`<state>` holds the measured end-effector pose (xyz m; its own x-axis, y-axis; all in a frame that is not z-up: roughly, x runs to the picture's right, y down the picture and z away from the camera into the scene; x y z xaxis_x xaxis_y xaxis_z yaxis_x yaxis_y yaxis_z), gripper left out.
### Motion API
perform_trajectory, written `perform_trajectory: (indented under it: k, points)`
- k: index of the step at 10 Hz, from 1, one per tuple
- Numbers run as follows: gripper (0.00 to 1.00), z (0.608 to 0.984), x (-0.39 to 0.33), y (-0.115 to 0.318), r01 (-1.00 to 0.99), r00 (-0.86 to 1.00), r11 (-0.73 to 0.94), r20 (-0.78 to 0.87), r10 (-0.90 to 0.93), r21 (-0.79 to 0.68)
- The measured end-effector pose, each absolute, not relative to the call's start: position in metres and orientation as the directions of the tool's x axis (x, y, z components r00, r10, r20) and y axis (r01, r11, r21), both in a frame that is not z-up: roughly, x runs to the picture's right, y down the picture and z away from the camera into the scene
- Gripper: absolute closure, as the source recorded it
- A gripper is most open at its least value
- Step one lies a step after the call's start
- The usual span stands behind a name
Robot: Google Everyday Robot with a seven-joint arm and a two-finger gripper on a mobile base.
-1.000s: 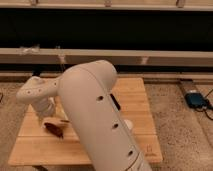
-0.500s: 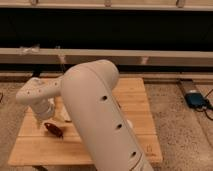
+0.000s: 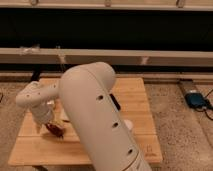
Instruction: Place the pepper in the ceramic bowl
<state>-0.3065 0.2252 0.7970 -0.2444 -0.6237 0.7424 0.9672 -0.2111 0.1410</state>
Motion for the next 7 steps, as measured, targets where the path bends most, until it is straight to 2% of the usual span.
perform_trajectory:
  k: [3, 7]
  points:
    - [0.22, 0.797, -0.306, 0.233, 0.968, -0.240, -0.214, 0.750, -0.616, 0.134]
    - [0.62, 0.801, -0.306, 0.241, 0.966, -0.237, -0.228, 0.757, -0.609, 0.119]
